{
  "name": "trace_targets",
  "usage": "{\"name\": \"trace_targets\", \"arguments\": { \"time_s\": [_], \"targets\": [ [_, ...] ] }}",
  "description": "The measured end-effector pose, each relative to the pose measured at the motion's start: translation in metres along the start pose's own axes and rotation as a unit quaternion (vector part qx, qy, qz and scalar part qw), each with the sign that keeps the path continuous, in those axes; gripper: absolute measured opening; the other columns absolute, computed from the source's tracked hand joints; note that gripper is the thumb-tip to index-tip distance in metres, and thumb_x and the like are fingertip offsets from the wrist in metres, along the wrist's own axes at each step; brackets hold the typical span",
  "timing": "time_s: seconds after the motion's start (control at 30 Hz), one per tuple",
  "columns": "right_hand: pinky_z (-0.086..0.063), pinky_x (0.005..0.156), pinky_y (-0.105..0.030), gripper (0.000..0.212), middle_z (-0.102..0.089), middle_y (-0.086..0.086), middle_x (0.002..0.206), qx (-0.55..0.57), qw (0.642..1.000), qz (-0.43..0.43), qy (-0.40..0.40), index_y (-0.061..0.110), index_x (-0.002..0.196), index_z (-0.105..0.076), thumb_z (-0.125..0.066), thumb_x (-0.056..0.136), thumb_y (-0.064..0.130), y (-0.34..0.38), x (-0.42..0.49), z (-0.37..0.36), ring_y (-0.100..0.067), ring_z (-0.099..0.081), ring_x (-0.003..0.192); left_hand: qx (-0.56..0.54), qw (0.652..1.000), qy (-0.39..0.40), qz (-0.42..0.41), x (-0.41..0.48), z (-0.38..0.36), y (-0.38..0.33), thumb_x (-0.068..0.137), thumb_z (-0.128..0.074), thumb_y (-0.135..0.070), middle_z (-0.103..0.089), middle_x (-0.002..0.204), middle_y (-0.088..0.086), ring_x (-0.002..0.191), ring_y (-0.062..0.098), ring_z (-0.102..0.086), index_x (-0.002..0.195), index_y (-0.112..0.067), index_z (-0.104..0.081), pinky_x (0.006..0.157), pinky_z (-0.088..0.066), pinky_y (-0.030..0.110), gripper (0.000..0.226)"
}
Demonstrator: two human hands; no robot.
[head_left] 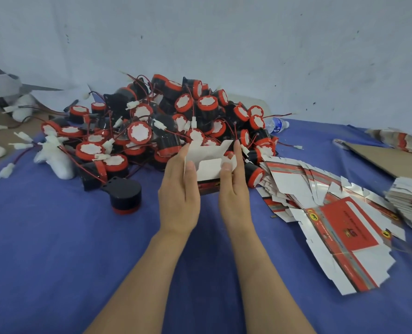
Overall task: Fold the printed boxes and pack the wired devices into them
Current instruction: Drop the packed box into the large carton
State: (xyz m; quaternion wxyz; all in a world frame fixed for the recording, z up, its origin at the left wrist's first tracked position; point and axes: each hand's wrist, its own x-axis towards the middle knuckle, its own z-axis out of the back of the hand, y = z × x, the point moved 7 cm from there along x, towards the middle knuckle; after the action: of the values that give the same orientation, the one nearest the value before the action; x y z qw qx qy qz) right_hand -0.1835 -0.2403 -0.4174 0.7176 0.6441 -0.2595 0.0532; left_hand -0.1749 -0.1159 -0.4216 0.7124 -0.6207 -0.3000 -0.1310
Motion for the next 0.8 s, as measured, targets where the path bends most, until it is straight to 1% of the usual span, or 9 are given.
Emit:
{"name": "trace_targets", "arguments": {
  "time_s": [0.13, 0.2, 0.27, 0.37, 0.47, 0.6, 0.67, 0.73, 0.8],
  "targets": [
    [-0.043, 0.097, -0.013, 0.044, -0.043, 0.049, 0.116, 0.032, 0.999, 0.007, 0.035, 0.047, 0.129, -0.04, -0.037, 0.103, 0.013, 0.002, 0.004, 0.004, 0.021, -0.043, 0.115, 0.001, 0.999, 0.008, 0.037, 0.0, 0.0, 0.004, 0.095, -0.024, -0.057, -0.057, 0.123, -0.018, 0.114, 0.003, -0.055, 0.134, -0.032, -0.049, 0.092, -0.052, 0.032, 0.052],
    [-0.049, 0.093, -0.02, 0.047, -0.05, 0.045, 0.113, 0.037, 0.999, 0.003, 0.038, 0.05, 0.124, -0.043, -0.039, 0.101, 0.01, 0.003, 0.004, 0.006, 0.012, -0.051, 0.112, -0.035, 0.997, 0.007, 0.073, 0.001, -0.001, 0.007, 0.1, -0.029, -0.047, -0.059, 0.125, -0.009, 0.115, 0.008, -0.056, 0.13, -0.029, -0.051, 0.093, -0.052, 0.038, 0.041],
    [-0.05, 0.079, -0.015, 0.045, -0.057, 0.043, 0.103, 0.028, 0.999, 0.008, 0.045, 0.049, 0.121, -0.043, -0.04, 0.1, 0.009, 0.004, 0.003, 0.004, 0.011, -0.057, 0.099, -0.081, 0.991, 0.01, 0.108, 0.004, -0.001, 0.01, 0.104, -0.029, -0.037, -0.061, 0.119, -0.004, 0.107, 0.004, -0.059, 0.123, -0.032, -0.051, 0.086, -0.054, 0.03, 0.029],
    [-0.046, 0.068, -0.012, 0.032, -0.057, 0.038, 0.094, 0.004, 0.999, 0.028, 0.034, 0.04, 0.113, -0.045, -0.042, 0.098, 0.012, 0.005, 0.001, 0.002, 0.011, -0.055, 0.085, -0.11, 0.983, 0.008, 0.146, 0.007, 0.0, 0.014, 0.104, -0.028, -0.036, -0.061, 0.1, -0.012, 0.083, -0.012, -0.059, 0.112, -0.033, -0.049, 0.065, -0.048, 0.009, 0.023],
    [-0.045, 0.065, -0.011, 0.017, -0.057, 0.034, 0.095, -0.007, 0.999, 0.039, 0.014, 0.032, 0.1, -0.046, -0.039, 0.094, 0.018, 0.006, -0.002, 0.003, 0.01, -0.054, 0.084, -0.122, 0.981, 0.006, 0.15, 0.005, -0.002, 0.014, 0.105, -0.028, -0.035, -0.059, 0.099, -0.014, 0.079, -0.015, -0.057, 0.112, -0.024, -0.049, 0.062, -0.045, 0.006, 0.026],
    [-0.048, 0.069, -0.014, 0.016, -0.06, 0.022, 0.103, -0.011, 1.0, 0.012, 0.001, 0.025, 0.094, -0.05, -0.042, 0.098, 0.012, -0.002, -0.003, 0.004, 0.007, -0.055, 0.087, -0.134, 0.981, -0.005, 0.144, 0.005, -0.003, 0.013, 0.1, -0.032, -0.047, -0.061, 0.092, -0.02, 0.077, -0.013, -0.057, 0.104, -0.027, -0.048, 0.062, -0.045, 0.006, 0.026],
    [-0.047, 0.072, -0.014, 0.011, -0.06, 0.02, 0.108, 0.009, 1.0, -0.01, 0.006, 0.017, 0.092, -0.051, -0.043, 0.098, 0.012, -0.005, -0.002, 0.004, 0.006, -0.054, 0.088, -0.124, 0.983, -0.005, 0.137, 0.004, -0.001, 0.013, 0.102, -0.042, -0.029, -0.061, 0.092, -0.025, 0.08, -0.015, -0.056, 0.097, -0.03, -0.046, 0.063, -0.044, 0.006, 0.007],
    [-0.047, 0.071, -0.013, 0.014, -0.063, 0.021, 0.102, 0.04, 0.998, -0.043, 0.008, 0.01, 0.093, -0.054, -0.046, 0.095, 0.021, -0.007, -0.002, 0.004, 0.004, -0.055, 0.085, -0.112, 0.986, 0.003, 0.127, 0.004, -0.001, 0.014, 0.098, -0.043, -0.009, -0.058, 0.102, -0.022, 0.085, -0.016, -0.054, 0.101, -0.031, -0.046, 0.067, -0.045, 0.006, 0.022],
    [-0.05, 0.07, -0.015, 0.031, -0.068, 0.019, 0.092, 0.104, 0.99, -0.091, 0.017, 0.016, 0.104, -0.064, -0.044, 0.095, 0.037, -0.013, -0.001, 0.004, 0.001, -0.061, 0.085, -0.118, 0.983, 0.032, 0.137, 0.005, -0.004, 0.017, 0.096, -0.042, -0.003, -0.056, 0.111, -0.022, 0.091, -0.015, -0.054, 0.114, -0.032, -0.045, 0.072, -0.047, 0.007, 0.035]
  ]
}}
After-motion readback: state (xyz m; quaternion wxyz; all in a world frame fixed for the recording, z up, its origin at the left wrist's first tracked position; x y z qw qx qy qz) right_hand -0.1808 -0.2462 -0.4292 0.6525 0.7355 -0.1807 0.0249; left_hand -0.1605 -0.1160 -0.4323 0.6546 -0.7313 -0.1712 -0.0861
